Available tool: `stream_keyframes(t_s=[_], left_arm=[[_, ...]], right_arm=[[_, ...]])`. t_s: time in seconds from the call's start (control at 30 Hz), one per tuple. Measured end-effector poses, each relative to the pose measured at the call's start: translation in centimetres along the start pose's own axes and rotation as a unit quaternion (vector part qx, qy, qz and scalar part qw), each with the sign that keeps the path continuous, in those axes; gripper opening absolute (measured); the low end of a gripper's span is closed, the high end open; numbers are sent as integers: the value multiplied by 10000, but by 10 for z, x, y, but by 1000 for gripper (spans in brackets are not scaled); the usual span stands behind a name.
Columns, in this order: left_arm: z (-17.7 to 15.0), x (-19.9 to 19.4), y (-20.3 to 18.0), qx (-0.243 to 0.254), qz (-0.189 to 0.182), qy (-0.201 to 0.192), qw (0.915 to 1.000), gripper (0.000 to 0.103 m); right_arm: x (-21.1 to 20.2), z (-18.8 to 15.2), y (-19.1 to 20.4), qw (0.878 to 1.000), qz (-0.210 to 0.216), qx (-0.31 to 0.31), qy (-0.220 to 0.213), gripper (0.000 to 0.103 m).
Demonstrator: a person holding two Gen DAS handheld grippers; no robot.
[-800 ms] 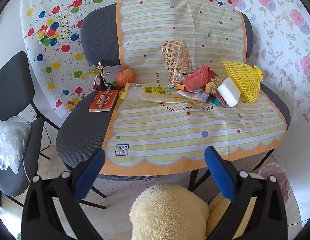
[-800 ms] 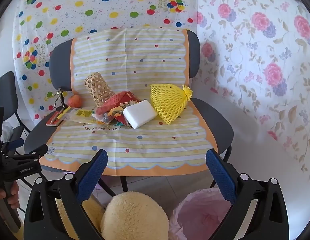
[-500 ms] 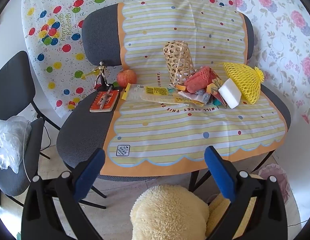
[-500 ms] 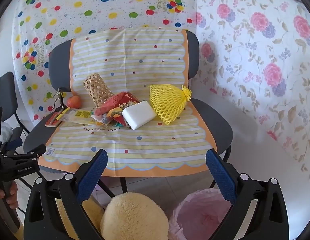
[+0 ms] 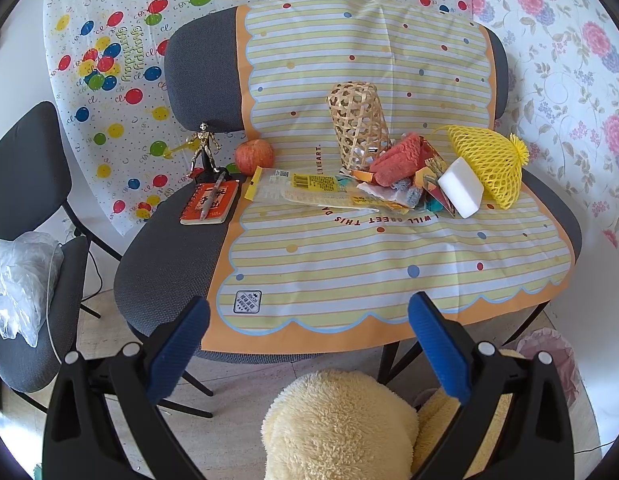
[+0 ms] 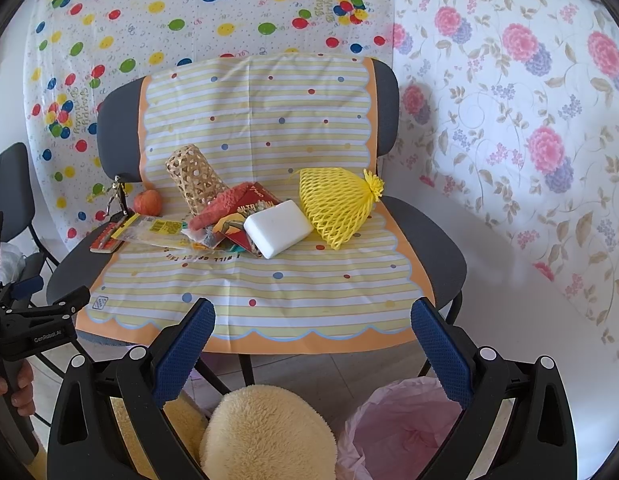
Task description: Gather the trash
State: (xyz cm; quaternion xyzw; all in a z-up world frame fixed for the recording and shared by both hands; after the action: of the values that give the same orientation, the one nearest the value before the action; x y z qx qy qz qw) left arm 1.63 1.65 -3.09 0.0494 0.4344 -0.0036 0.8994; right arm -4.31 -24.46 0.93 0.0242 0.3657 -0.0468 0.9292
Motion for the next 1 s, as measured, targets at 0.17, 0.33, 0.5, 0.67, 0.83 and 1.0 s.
stream_keyframes(t_s=[0.17,0.33,0.5,0.67,0.83,1.0], left_arm=[[0,1,-1,3,4,1,10000,97],[1,0,1,8,0,5,10000,97],[0,1,-1,16,2,5,10000,97],[-1,2,0,13,11,2,10000,97],[-2,3,-2,10,27,25,10000,97],[-3,5,-2,18,49,39,10000,97]], right_arm=[[1,1,-4,10000,11,3,26,97],[0,1,-4,10000,17,9,2,97],[2,0,-4,10000,7,10,0,97],[4,0,-5,10000,18,29,-2,97],[6,-3,-5,9999,71,71,-12,97],[8,-5,-5,9999,117,119,14,97]])
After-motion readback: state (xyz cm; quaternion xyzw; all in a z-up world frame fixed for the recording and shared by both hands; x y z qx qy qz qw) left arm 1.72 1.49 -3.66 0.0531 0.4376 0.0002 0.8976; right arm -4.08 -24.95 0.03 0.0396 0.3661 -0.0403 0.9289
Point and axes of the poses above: each gripper's, at about its wrist camera, not at the fingertips, and x roughly the way its jaws point, y to its left, z to its top, the point moved 5 cm from there along x, roughly the way its jaws point, and after that the axes turned 7 degrees about y, right-handed, at the moved point
